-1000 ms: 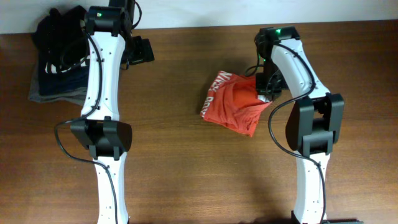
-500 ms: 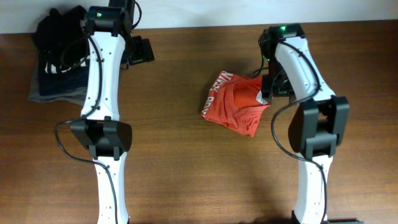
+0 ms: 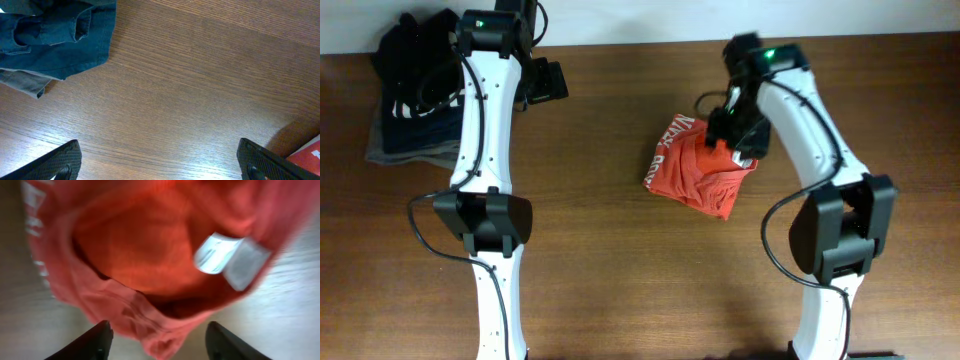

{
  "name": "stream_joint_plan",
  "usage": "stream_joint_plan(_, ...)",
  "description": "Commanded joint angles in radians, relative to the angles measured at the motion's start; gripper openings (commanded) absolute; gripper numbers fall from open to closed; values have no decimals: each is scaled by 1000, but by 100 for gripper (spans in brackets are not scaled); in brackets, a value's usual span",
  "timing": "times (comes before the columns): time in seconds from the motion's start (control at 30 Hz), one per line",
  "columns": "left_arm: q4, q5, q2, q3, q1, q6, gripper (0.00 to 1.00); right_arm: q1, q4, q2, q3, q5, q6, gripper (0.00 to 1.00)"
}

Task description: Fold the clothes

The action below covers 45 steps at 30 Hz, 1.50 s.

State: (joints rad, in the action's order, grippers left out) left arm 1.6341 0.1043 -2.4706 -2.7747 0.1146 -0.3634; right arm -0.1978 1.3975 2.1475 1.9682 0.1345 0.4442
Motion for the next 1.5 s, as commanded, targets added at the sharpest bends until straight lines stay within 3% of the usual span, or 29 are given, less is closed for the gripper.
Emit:
stream_joint_plan(0.0, -3, 5, 8, 6, -3, -2, 99, -6, -47, 5, -91, 37, 94, 61)
stream_joint_plan(0.4, -3, 5, 8, 6, -3, -2, 99, -5, -68, 5, -208, -38, 126, 58)
stream_joint_plan(0.63, -3, 5, 8, 6, -3, -2, 99, -5, 10, 5, -208, -121, 126, 31)
stream_joint_plan(0.7, -3, 5, 8, 6, -3, -2, 99, -5, 20, 5, -208, -121, 126, 16)
stream_joint_plan(0.8, -3, 5, 8, 6, -3, -2, 99, -5, 24, 5, -209, -127, 114, 4)
stream_joint_plan(1.1, -3, 8, 8, 6, -3, 21, 99, -5, 159, 5, -209, -304, 190, 4)
stream_joint_plan(1.17, -6, 8, 8, 6, -3, 20, 99, -3, 188, 5, -209, -331, 199, 6)
stream_joint_plan(1.27, -14, 8, 8, 6, -3, 20, 99, -4, 204, 5, -209, -330, 188, 29)
stream_joint_plan(1.3, -18, 8, 8, 6, -3, 20, 99, -5, 206, 5, -209, -330, 177, 42)
stream_joint_plan(1.33, -20, 8, 8, 6, -3, 20, 99, -5, 211, 5, -209, -331, 169, 64)
stream_joint_plan(1.37, -21, 8, 8, 6, -3, 20, 99, -4, 211, 5, -209, -333, 169, 68)
stream_joint_plan(1.47, -24, 8, 8, 6, -3, 20, 99, 8, 209, 2, -180, -342, 170, 69)
